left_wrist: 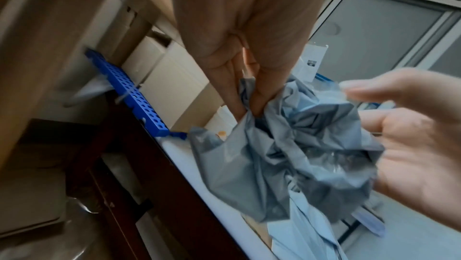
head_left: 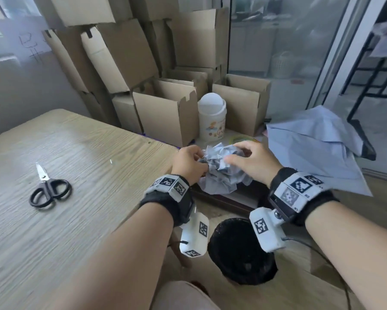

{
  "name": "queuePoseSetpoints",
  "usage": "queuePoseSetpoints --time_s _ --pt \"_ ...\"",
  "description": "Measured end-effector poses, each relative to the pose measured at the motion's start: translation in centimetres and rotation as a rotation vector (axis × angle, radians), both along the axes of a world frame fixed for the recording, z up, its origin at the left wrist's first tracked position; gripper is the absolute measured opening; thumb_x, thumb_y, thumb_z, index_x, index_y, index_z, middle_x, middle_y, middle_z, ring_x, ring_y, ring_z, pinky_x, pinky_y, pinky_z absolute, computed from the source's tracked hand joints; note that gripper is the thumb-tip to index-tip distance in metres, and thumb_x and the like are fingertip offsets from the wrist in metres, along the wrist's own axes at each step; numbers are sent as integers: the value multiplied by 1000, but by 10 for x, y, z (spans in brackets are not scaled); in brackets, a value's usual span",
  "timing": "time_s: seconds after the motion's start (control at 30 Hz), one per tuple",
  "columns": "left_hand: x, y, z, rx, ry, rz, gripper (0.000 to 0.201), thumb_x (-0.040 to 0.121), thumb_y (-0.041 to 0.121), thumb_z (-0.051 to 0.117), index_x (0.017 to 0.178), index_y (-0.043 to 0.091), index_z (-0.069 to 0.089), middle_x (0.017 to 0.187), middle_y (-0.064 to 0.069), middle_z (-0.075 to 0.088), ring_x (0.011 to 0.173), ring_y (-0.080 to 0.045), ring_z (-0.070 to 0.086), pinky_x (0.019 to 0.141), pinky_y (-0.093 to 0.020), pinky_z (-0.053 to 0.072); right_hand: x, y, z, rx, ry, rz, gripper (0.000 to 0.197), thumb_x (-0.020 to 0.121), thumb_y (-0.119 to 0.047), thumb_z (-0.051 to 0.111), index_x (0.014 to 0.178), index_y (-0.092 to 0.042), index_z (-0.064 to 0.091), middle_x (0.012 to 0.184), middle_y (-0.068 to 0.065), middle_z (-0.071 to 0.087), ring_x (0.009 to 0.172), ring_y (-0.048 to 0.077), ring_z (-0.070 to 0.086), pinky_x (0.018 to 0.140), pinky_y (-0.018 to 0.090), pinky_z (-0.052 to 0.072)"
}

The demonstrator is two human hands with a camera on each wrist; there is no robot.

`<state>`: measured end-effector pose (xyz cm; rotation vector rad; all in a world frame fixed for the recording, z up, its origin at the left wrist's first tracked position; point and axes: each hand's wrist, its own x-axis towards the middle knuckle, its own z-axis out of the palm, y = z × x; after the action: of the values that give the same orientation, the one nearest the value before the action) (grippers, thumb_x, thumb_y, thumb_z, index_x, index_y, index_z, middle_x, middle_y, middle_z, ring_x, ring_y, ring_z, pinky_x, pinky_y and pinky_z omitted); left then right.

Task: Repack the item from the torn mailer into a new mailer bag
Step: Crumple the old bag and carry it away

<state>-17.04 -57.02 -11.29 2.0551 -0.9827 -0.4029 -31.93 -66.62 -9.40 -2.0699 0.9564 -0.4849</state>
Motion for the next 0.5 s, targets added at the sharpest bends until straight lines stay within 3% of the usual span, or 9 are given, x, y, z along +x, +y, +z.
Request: queuePoseSetpoints --time_s 0.1,0.2,0.27,0.33,0.4,0.5 --pt "-10 -15 -15 25 -9 -27 22 71 5 69 71 19 53 72 -3 59 69 -23 58 66 -30 50 -3 -13 -21 95 -22 -12 31 78 -32 75 106 -19 68 91 -10 66 87 9 60 73 20 44" --pt "-17 -26 -36 35 49 -19 23 72 3 68 71 19 52 64 4 50 63 -16 48 58 -23 39 -4 -24 -44 143 63 9 37 77 -41 75 107 -20 69 100 -5 70 95 13 64 87 29 51" --pt "-18 -33 -52 33 91 -8 28 74 1 68 66 21 48 62 5 47 57 -11 43 52 -22 34 -5 -30 -57 144 87 -11 36 76 -34 78 106 -17 68 101 0 70 96 18 64 87 30 49" --pt "-17 -40 -69 41 175 -4 29 74 0 68 64 21 50 60 5 47 57 -11 44 55 -23 42 -5 -35 -72 137 118 -51 38 72 -29 81 104 -15 66 98 2 69 92 20 63 81 30 48" --pt "-16 -46 -85 77 299 -10 26 73 -2 69 67 20 57 57 4 50 60 -16 50 67 -34 54 -7 -41 -90 130 156 -93 39 67 -27 82 99 -14 64 95 3 69 90 22 63 81 34 51" --pt "-16 -52 -115 183 450 -81 24 73 -1 74 82 20 64 68 0 62 68 -19 61 77 -37 56 -15 -50 -128 174 230 -161 38 65 -24 81 97 -19 62 94 0 68 92 22 64 84 36 52"
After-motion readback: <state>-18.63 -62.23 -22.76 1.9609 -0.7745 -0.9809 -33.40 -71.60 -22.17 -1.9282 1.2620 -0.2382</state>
